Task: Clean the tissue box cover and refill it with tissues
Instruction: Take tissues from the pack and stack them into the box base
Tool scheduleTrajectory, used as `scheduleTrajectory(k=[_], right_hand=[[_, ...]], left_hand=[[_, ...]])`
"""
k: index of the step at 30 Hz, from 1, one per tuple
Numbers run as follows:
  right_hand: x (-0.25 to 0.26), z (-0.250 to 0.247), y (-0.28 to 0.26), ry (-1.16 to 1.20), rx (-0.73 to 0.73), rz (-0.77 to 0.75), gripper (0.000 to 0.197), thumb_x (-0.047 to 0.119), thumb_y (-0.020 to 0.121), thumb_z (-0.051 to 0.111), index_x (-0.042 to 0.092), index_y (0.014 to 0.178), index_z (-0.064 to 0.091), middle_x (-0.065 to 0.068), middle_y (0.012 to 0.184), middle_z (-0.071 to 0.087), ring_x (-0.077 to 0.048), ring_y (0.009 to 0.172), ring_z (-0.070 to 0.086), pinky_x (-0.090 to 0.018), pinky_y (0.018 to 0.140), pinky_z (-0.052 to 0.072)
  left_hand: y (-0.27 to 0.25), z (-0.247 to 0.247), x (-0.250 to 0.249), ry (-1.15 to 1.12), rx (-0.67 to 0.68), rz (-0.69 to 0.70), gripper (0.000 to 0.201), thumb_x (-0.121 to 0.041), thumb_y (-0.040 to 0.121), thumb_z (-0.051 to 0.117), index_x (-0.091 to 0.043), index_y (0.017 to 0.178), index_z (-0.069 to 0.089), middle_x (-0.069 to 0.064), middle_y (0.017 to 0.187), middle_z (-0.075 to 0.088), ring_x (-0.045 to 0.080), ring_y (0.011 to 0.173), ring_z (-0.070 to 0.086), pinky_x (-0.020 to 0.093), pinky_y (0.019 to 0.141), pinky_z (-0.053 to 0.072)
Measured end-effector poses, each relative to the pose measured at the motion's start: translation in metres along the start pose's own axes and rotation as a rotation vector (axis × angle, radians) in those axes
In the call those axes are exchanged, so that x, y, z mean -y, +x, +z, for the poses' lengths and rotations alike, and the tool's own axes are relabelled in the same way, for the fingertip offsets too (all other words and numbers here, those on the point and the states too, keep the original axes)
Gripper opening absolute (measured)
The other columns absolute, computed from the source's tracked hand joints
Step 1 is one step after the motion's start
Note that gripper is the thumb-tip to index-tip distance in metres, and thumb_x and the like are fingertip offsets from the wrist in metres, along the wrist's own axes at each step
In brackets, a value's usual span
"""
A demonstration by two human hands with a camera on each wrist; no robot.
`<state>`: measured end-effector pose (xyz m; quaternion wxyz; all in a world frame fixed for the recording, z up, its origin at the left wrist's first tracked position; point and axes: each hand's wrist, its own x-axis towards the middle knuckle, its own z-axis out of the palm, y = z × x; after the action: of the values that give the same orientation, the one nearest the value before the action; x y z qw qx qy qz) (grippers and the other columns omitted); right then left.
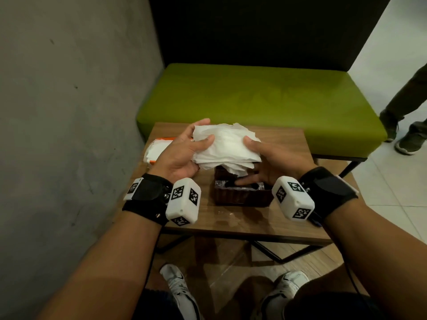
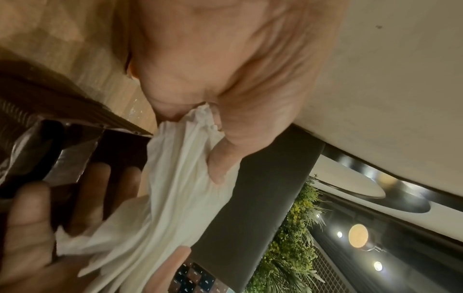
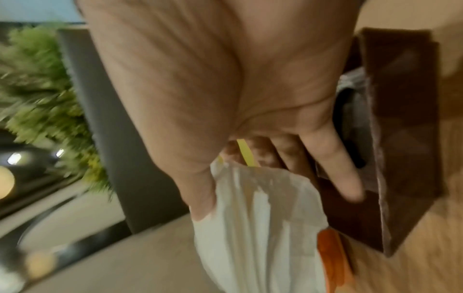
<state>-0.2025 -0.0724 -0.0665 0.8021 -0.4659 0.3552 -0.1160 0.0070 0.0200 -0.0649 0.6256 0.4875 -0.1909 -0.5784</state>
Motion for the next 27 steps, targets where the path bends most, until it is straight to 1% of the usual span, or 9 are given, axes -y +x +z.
scheduleTrajectory(k=[2, 5, 7, 10, 13, 16, 19, 23, 27], right_hand=[[0.0, -0.003, -0.003, 0.088, 0.062, -0.023, 0.047, 0.034, 0.103, 0.06, 0.015, 0.145, 0.054, -0.018, 0.137, 0.066, -0.039, 0.122, 0.067, -0.058, 0.091, 0.06], [0.007, -0.013, -0.003, 0.145, -0.028, -0.086, 0.049, 0.011, 0.099, 0.062, 0.002, 0.146, 0.049, -0.022, 0.134, 0.067, -0.039, 0.108, 0.073, -0.045, 0.071, 0.066], [0.01, -0.017, -0.004, 0.102, -0.127, -0.103, 0.04, 0.0, 0.096, 0.064, 0.0, 0.135, 0.054, -0.024, 0.129, 0.069, -0.039, 0.099, 0.075, -0.045, 0.064, 0.066], [0.009, -0.019, -0.003, -0.07, -0.316, -0.134, 0.022, -0.004, 0.092, 0.069, 0.008, 0.107, 0.059, -0.02, 0.115, 0.07, -0.031, 0.081, 0.077, -0.042, 0.053, 0.064], [0.008, -0.018, -0.005, -0.248, -0.486, -0.139, 0.024, -0.003, 0.09, 0.072, 0.013, 0.091, 0.054, -0.014, 0.095, 0.068, -0.022, 0.067, 0.071, -0.031, 0.044, 0.057], [0.007, -0.023, -0.005, -0.388, -0.573, -0.106, 0.031, -0.004, 0.089, 0.074, 0.014, 0.08, 0.05, -0.008, 0.082, 0.064, -0.021, 0.068, 0.064, -0.026, 0.039, 0.053], [0.004, -0.029, 0.0, -0.538, -0.606, -0.027, 0.032, -0.002, 0.085, 0.078, 0.014, 0.082, 0.051, -0.007, 0.078, 0.059, -0.02, 0.065, 0.054, -0.026, 0.043, 0.044], [0.001, -0.035, 0.006, -0.743, -0.653, 0.018, 0.03, 0.006, 0.08, 0.086, 0.016, 0.084, 0.058, -0.002, 0.083, 0.059, -0.024, 0.086, 0.056, -0.029, 0.064, 0.042], [0.004, -0.029, 0.003, -1.127, -0.636, -0.026, 0.026, 0.02, 0.084, 0.084, 0.017, 0.098, 0.062, -0.004, 0.101, 0.064, -0.023, 0.093, 0.058, -0.027, 0.063, 0.039]], left_hand=[[0.001, 0.001, 0.002, 0.004, 0.01, -0.004, 0.049, 0.002, 0.1, 0.064, -0.022, 0.142, 0.062, 0.005, 0.122, 0.077, 0.024, 0.099, 0.079, 0.039, 0.071, 0.066], [0.0, 0.004, 0.004, 0.033, -0.024, -0.007, 0.049, 0.003, 0.1, 0.064, -0.015, 0.145, 0.06, 0.013, 0.132, 0.072, 0.024, 0.098, 0.079, 0.037, 0.07, 0.066], [0.001, 0.005, 0.005, 0.082, -0.087, 0.007, 0.054, 0.007, 0.096, 0.068, -0.015, 0.144, 0.059, 0.018, 0.139, 0.066, 0.025, 0.096, 0.079, 0.036, 0.069, 0.066], [0.004, 0.007, 0.008, 0.219, -0.138, -0.004, 0.061, 0.01, 0.089, 0.076, -0.017, 0.141, 0.058, 0.024, 0.146, 0.055, 0.027, 0.094, 0.078, 0.037, 0.068, 0.066], [0.007, 0.01, 0.011, 0.376, -0.144, -0.048, 0.044, 0.01, 0.086, 0.079, -0.009, 0.123, 0.065, 0.022, 0.136, 0.065, 0.024, 0.088, 0.077, 0.034, 0.061, 0.065], [0.012, 0.013, 0.018, 0.543, -0.163, -0.049, 0.028, 0.01, 0.085, 0.08, -0.009, 0.099, 0.066, 0.016, 0.108, 0.075, 0.025, 0.085, 0.075, 0.038, 0.065, 0.066], [0.021, 0.013, 0.029, 0.702, -0.196, -0.019, 0.027, 0.009, 0.082, 0.084, -0.009, 0.087, 0.066, 0.012, 0.088, 0.072, 0.025, 0.073, 0.071, 0.034, 0.06, 0.059], [0.029, 0.017, 0.036, 1.007, -0.207, 0.049, 0.024, -0.008, 0.076, 0.094, -0.014, 0.087, 0.073, 0.003, 0.08, 0.069, 0.02, 0.071, 0.065, 0.028, 0.064, 0.053], [0.028, 0.022, 0.035, 1.286, -0.155, 0.076, 0.024, -0.016, 0.079, 0.092, -0.012, 0.098, 0.078, 0.002, 0.085, 0.069, 0.02, 0.079, 0.063, 0.024, 0.062, 0.041]])
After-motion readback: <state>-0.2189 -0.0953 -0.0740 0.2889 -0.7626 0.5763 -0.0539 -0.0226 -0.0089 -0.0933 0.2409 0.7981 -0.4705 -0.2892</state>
